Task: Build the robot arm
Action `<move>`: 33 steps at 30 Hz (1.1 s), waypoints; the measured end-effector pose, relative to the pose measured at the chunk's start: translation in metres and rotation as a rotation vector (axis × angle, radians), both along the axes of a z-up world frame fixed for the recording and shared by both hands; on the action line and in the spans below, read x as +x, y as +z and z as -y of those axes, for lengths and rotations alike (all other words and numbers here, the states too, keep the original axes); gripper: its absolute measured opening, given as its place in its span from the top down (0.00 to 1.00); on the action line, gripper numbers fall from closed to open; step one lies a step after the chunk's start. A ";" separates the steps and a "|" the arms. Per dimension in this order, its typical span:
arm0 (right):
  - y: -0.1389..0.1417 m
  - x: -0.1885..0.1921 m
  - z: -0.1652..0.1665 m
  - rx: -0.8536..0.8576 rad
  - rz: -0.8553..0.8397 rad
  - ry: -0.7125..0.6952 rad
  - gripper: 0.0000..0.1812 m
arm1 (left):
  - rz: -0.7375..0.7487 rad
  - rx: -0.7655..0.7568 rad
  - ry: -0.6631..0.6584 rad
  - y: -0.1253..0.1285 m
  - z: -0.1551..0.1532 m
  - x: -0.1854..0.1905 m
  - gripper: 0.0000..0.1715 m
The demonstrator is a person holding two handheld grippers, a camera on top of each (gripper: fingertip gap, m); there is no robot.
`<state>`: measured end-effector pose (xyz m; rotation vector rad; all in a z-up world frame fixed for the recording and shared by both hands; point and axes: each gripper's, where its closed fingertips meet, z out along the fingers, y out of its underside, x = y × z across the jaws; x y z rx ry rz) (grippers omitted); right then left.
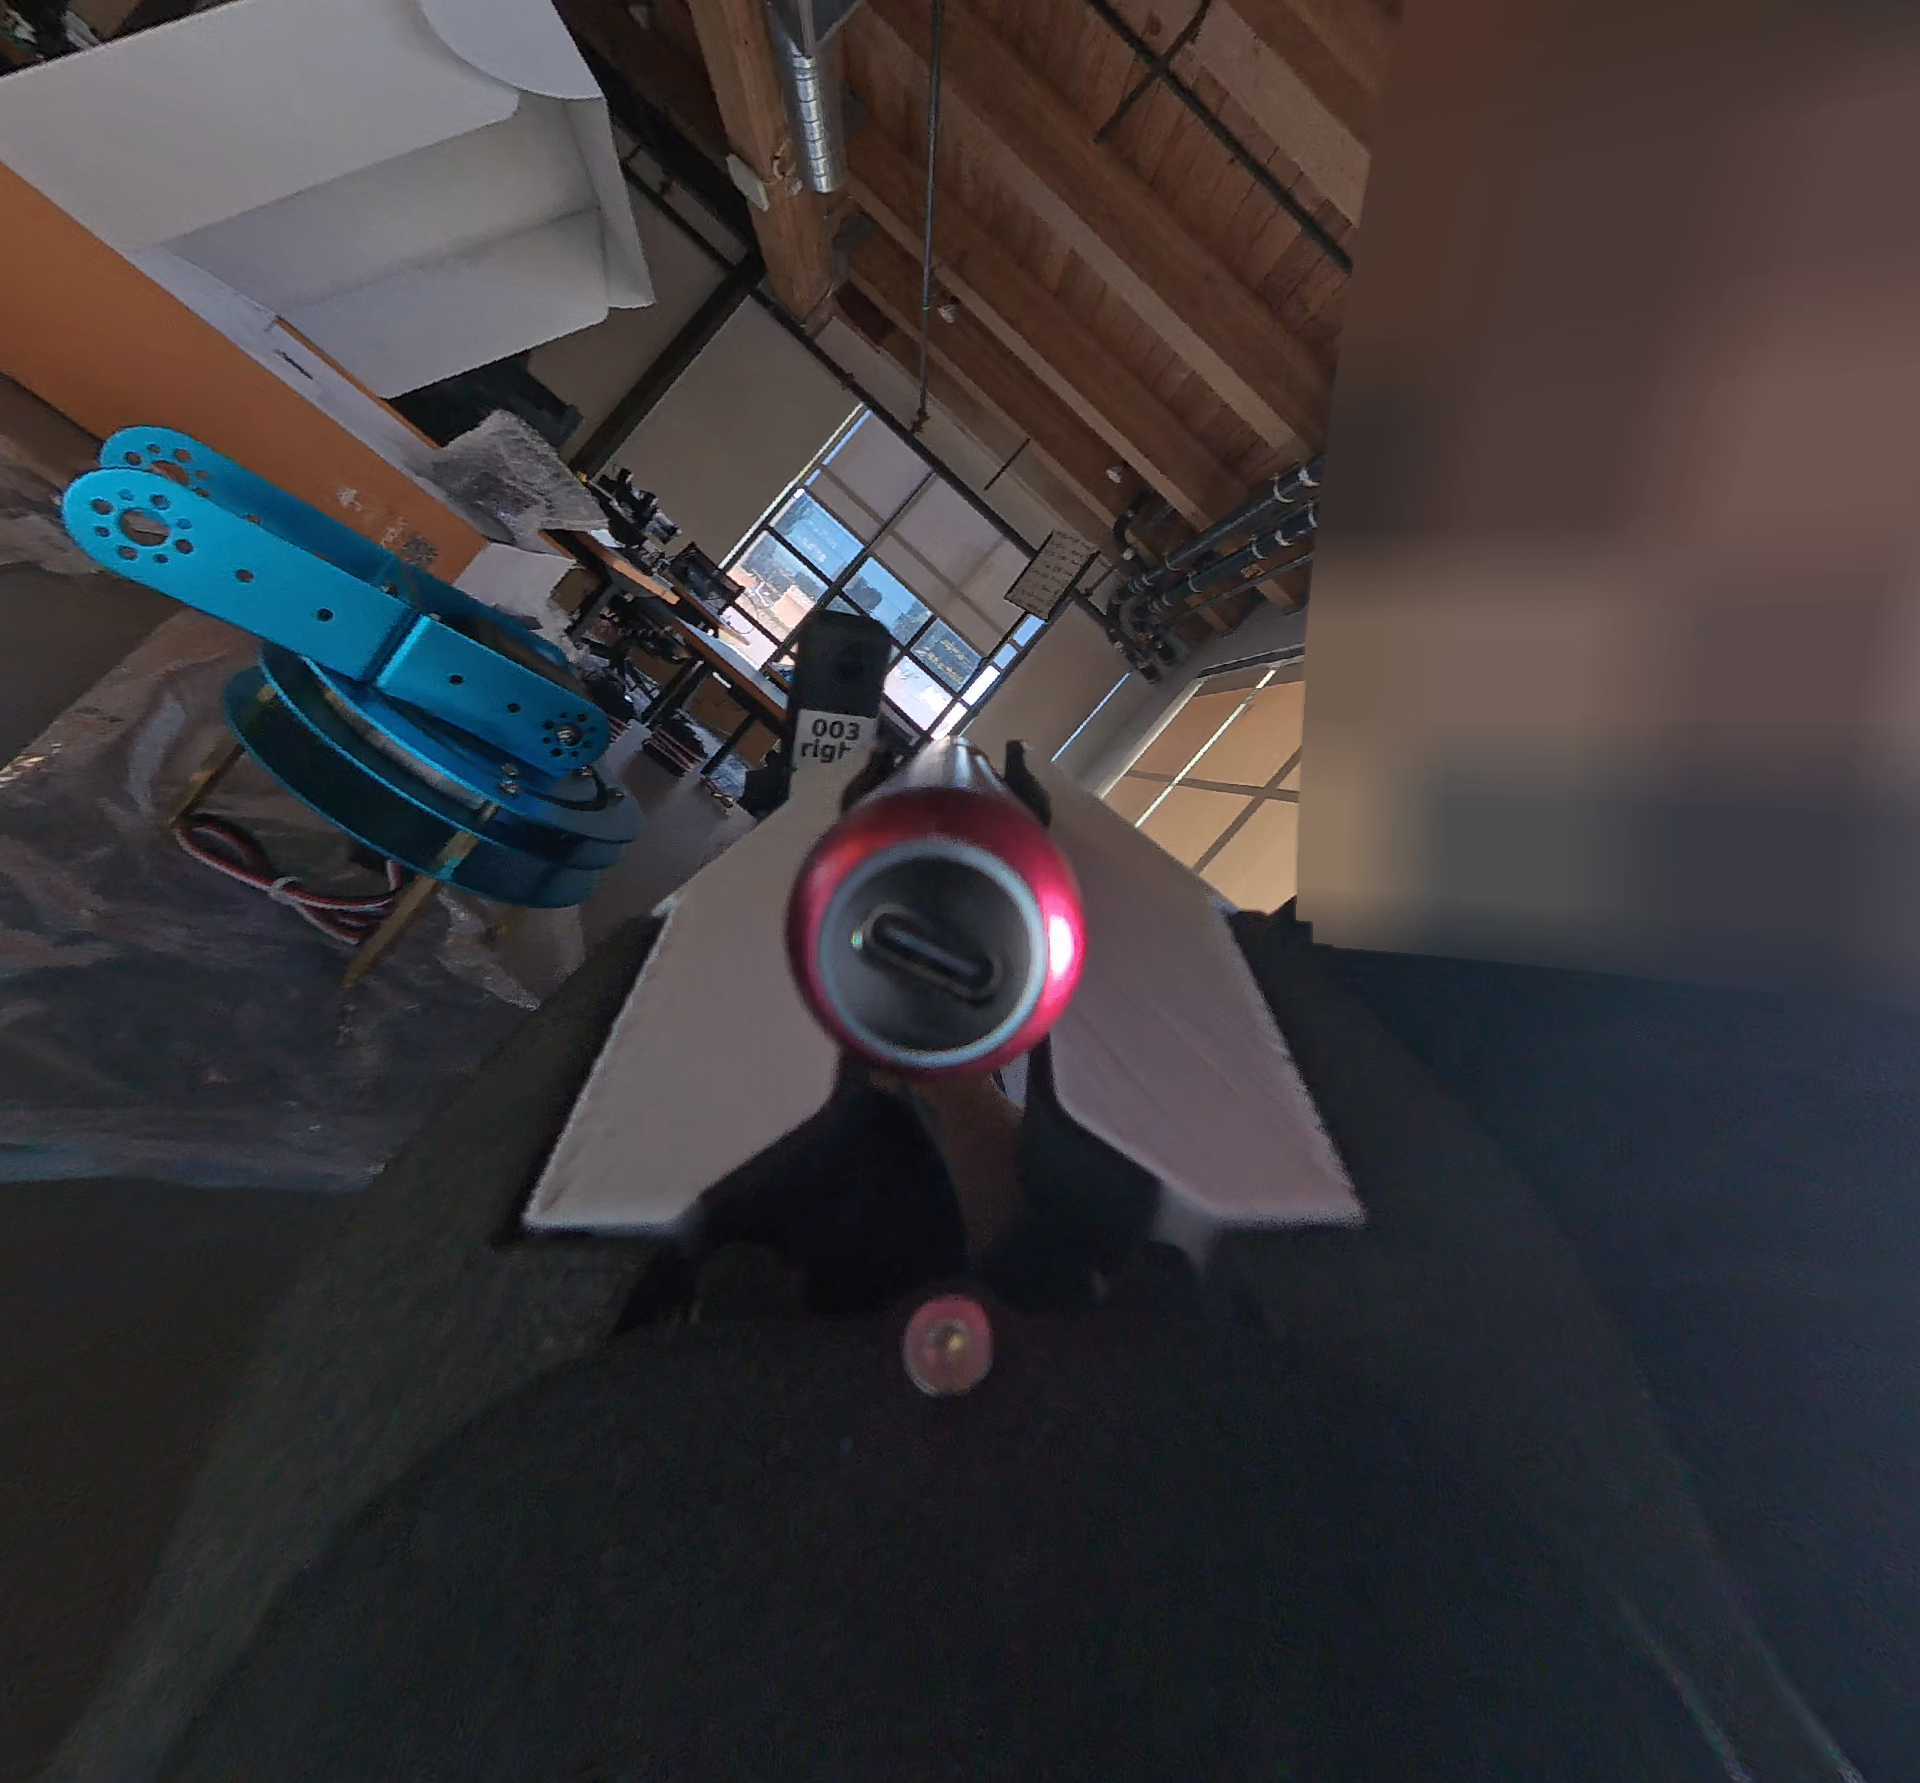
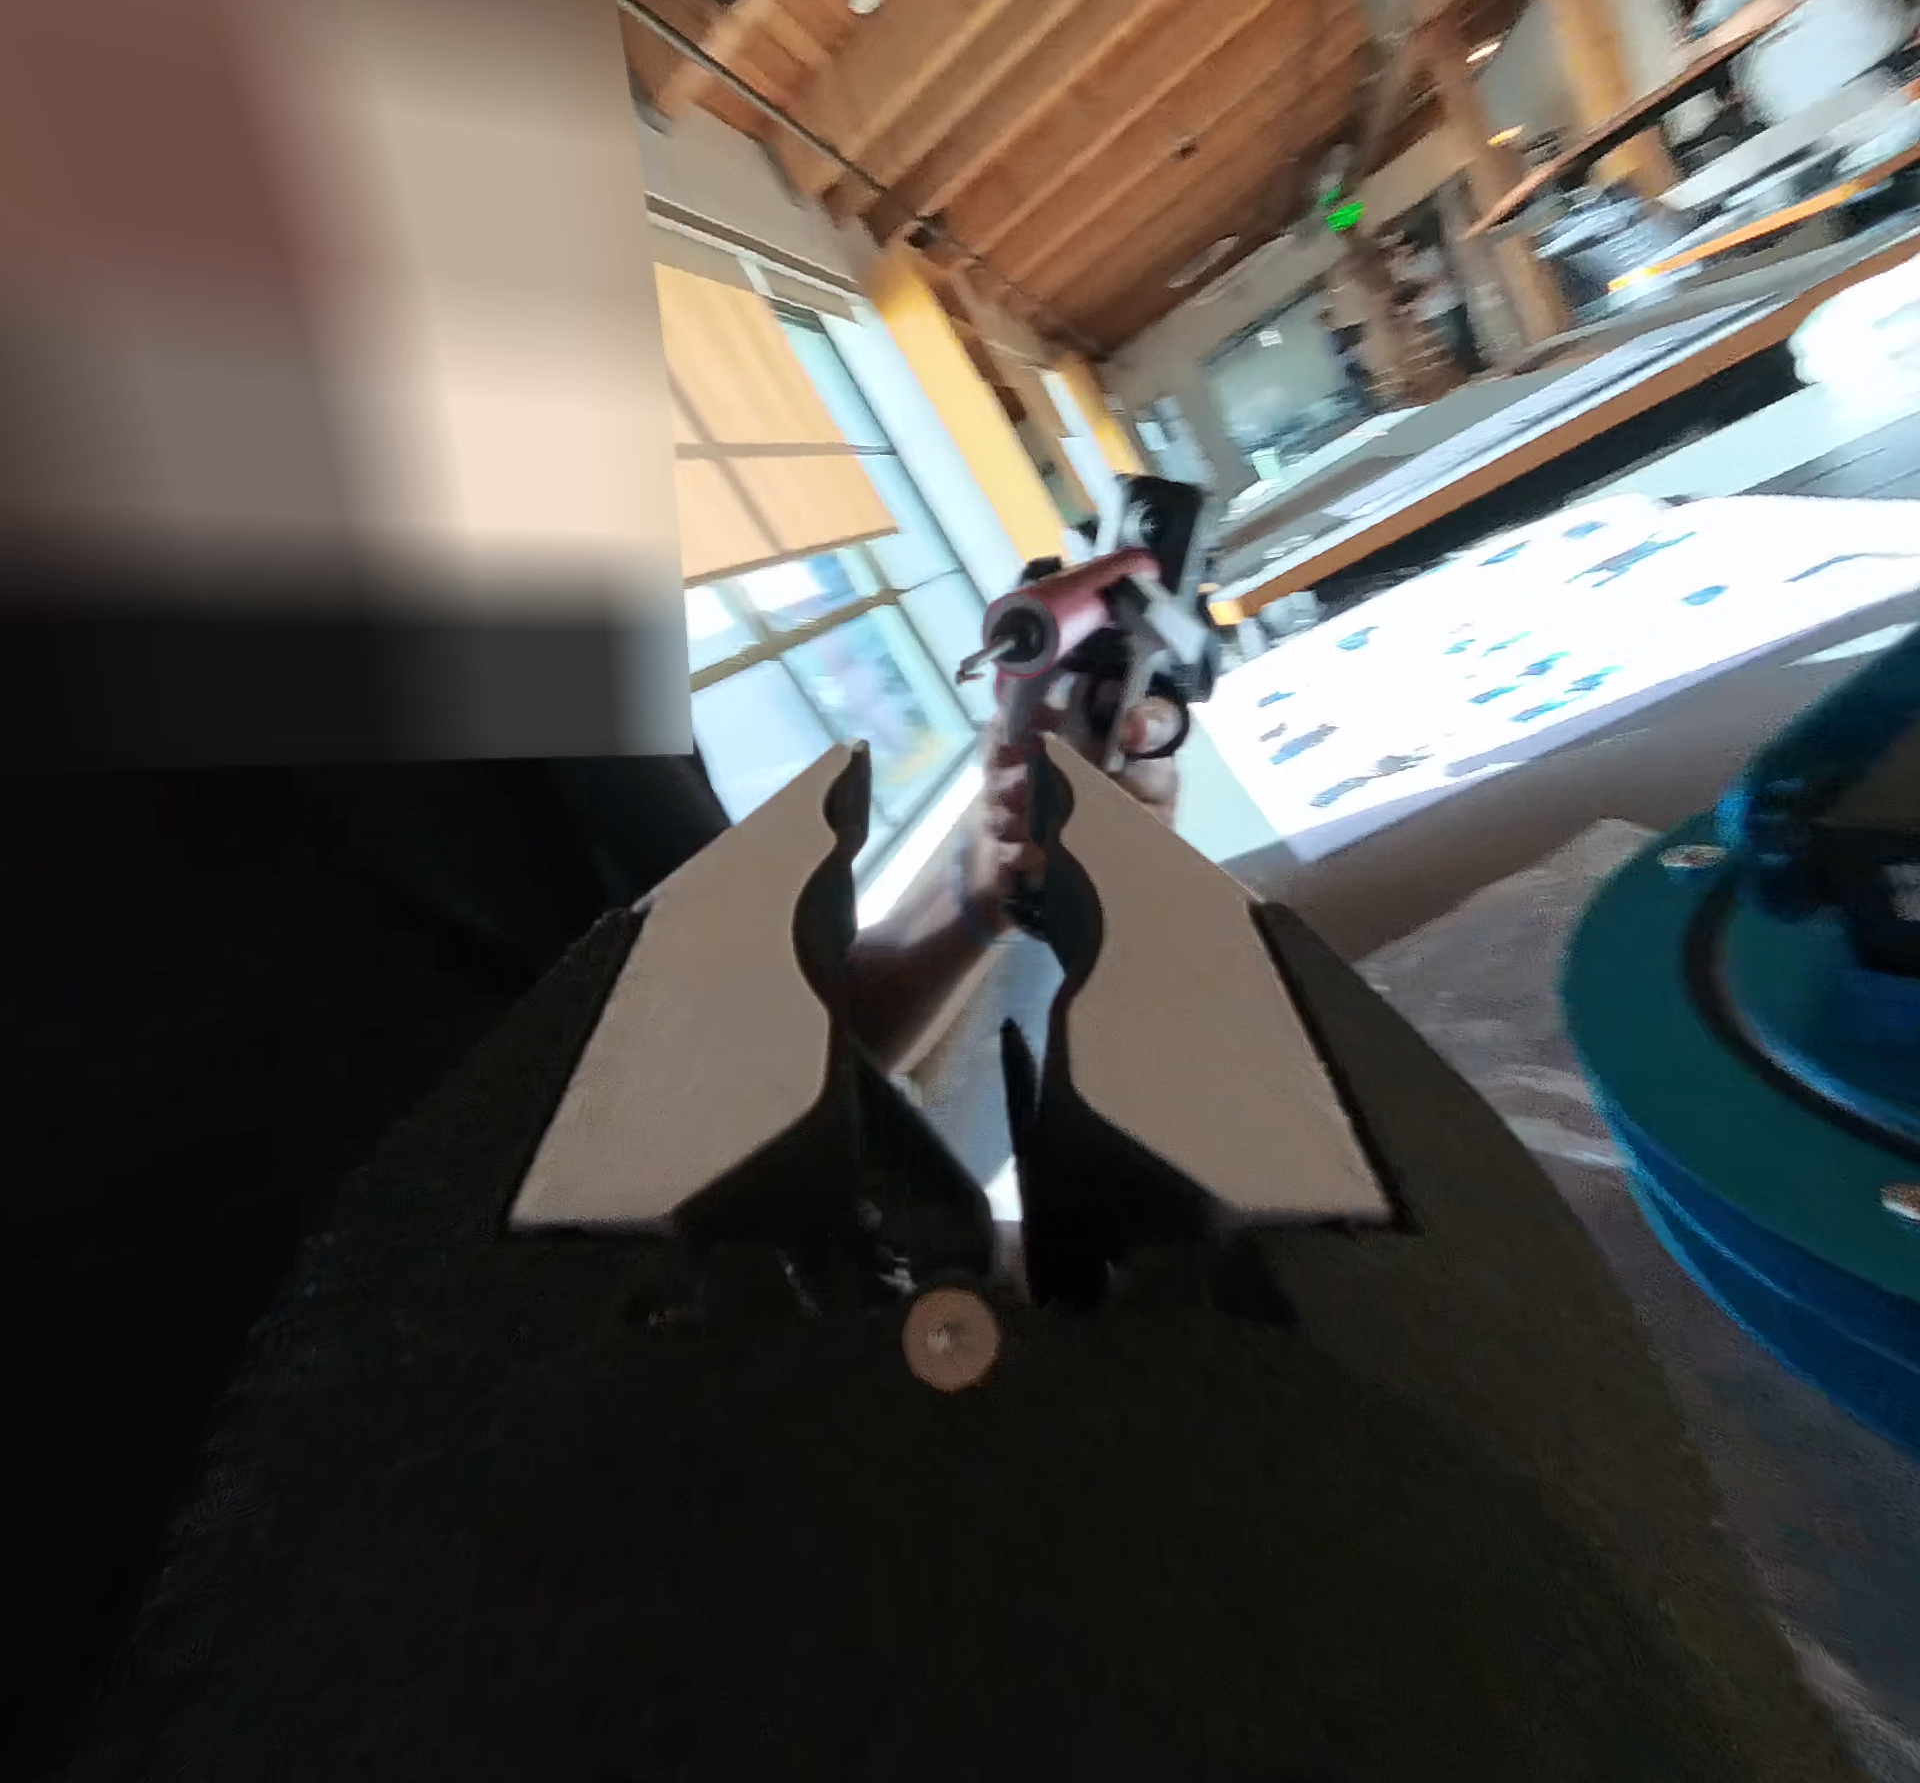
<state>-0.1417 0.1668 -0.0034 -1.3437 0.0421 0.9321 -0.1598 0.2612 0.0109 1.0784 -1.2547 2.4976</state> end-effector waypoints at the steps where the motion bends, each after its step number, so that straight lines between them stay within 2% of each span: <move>1: 0.002 -0.004 0.000 0.013 -0.039 0.049 0.84 | 0.011 -0.002 -0.008 0.001 0.001 -0.001 0.89; 4: 0.006 -0.011 -0.002 0.041 -0.100 0.121 0.86 | 0.030 0.022 -0.023 0.002 0.006 -0.002 0.89; 8: 0.010 -0.011 -0.003 0.076 -0.127 0.135 0.91 | 0.036 0.041 -0.026 0.001 0.008 -0.001 0.89; 14: 0.007 0.001 -0.002 0.084 -0.142 0.074 0.99 | 0.024 0.040 -0.018 -0.001 0.005 0.003 0.88; 33: 0.003 0.013 -0.011 0.050 -0.009 -0.099 0.99 | 0.002 0.033 0.044 -0.006 -0.003 0.008 0.89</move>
